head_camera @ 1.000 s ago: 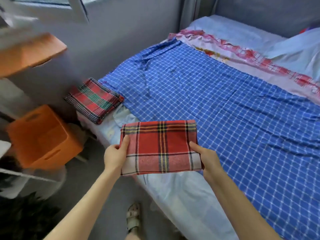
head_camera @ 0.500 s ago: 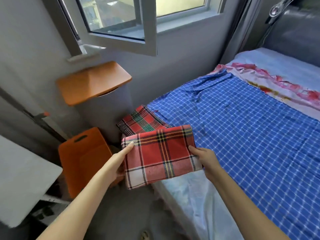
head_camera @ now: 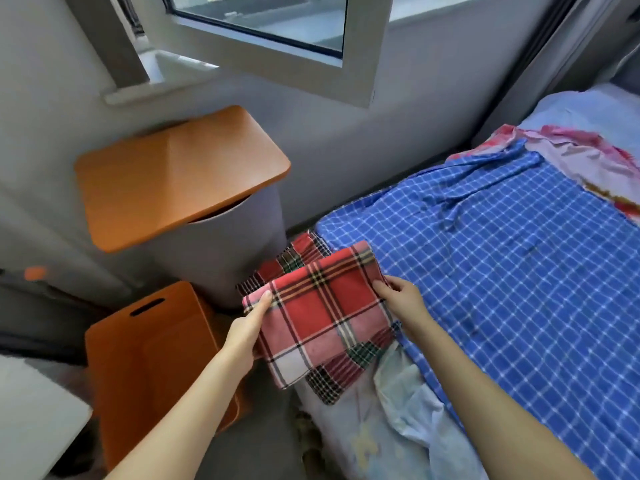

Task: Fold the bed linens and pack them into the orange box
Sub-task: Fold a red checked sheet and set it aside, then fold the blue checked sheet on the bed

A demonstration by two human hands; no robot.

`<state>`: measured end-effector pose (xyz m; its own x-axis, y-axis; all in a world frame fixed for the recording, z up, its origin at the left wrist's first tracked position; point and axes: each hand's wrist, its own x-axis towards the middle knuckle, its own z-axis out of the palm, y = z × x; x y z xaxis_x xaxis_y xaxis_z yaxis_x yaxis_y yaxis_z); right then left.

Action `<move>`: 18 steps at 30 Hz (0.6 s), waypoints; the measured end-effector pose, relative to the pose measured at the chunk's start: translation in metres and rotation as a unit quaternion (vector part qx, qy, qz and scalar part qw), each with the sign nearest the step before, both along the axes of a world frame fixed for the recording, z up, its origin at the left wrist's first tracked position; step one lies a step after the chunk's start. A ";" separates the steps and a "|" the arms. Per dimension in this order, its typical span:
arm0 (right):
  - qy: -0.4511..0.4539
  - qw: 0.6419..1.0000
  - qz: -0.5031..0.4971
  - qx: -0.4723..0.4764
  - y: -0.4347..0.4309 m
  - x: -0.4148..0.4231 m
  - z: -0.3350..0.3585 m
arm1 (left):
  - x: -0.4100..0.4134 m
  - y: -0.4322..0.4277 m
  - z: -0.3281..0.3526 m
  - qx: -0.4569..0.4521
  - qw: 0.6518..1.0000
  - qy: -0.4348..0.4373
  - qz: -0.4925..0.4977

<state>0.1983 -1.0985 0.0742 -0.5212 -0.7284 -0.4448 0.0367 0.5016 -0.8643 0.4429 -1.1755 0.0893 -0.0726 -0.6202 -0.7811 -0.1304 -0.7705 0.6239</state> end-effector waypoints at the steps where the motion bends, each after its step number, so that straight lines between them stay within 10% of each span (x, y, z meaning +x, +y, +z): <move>1: 0.003 1.000 0.015 0.011 -0.021 -0.005 -0.009 | -0.005 -0.017 -0.009 0.006 1.000 -0.006 0.009; 7: 0.010 0.996 0.081 0.037 -0.132 -0.023 -0.065 | -0.013 -0.100 -0.064 0.068 0.996 -0.063 0.009; 9: 0.020 0.991 0.120 0.054 -0.155 -0.021 -0.083 | -0.011 -0.113 -0.070 0.050 0.975 -0.201 -0.080; 12: 0.075 0.970 0.197 0.125 -0.175 -0.020 -0.120 | -0.024 -0.125 -0.068 -0.214 0.809 -0.494 -0.235; 18: 0.081 0.976 0.132 0.155 -0.180 -0.052 -0.136 | -0.108 -0.159 -0.068 -0.447 0.802 -0.289 -0.269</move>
<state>0.1465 -1.2784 -0.0613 -0.4155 -0.6899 -0.5929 -0.2527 0.7137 -0.6533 0.3347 -1.3349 0.0212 -0.3041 -0.9518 -0.0409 -0.7612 0.2169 0.6111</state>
